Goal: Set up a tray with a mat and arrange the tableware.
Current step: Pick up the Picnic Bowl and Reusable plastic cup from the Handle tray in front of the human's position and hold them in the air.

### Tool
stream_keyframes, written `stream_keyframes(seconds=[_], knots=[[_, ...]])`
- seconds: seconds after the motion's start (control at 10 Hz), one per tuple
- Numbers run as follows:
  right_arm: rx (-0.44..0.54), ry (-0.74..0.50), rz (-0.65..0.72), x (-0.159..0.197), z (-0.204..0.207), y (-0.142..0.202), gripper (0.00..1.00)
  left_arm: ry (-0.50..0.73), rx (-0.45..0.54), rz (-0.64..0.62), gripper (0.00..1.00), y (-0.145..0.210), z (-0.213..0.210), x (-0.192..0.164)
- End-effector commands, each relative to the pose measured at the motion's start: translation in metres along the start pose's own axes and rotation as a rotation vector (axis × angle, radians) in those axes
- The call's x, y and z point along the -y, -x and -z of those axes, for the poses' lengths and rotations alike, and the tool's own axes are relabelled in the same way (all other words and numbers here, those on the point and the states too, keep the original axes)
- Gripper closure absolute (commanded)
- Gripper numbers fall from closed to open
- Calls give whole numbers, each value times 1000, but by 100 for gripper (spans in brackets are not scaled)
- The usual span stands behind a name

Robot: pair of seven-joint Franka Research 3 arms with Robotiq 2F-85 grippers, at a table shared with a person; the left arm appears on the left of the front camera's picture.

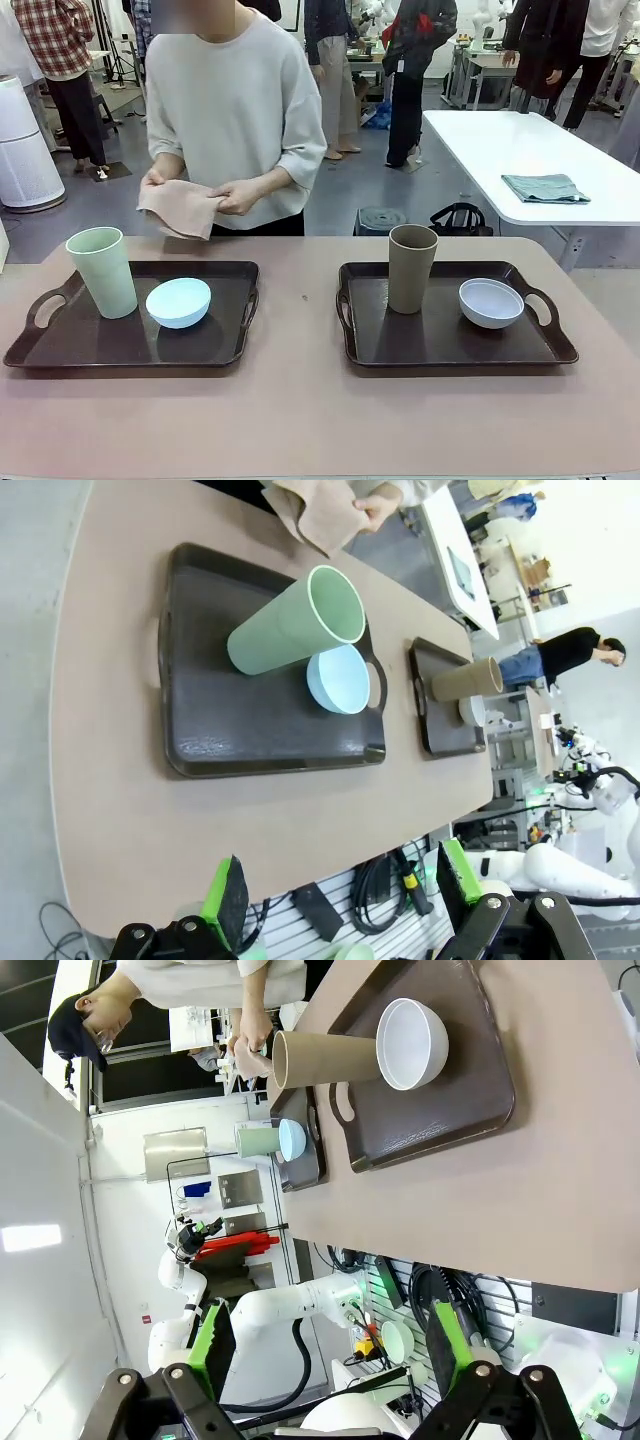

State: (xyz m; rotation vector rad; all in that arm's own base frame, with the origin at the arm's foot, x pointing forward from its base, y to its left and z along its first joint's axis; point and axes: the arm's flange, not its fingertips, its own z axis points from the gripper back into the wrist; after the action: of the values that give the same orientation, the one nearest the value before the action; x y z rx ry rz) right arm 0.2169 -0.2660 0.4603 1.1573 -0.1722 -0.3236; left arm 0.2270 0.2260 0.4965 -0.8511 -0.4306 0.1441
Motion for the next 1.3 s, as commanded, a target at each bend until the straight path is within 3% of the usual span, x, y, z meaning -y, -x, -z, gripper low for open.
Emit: stream_keyframes(seconds=[0.0, 1.2], knots=[[-4, -19, -4, 2, 2, 1, 0, 17, 8, 12, 0, 1, 0, -1], [-4, -19, -4, 2, 2, 1, 0, 17, 8, 12, 0, 1, 0, -1]])
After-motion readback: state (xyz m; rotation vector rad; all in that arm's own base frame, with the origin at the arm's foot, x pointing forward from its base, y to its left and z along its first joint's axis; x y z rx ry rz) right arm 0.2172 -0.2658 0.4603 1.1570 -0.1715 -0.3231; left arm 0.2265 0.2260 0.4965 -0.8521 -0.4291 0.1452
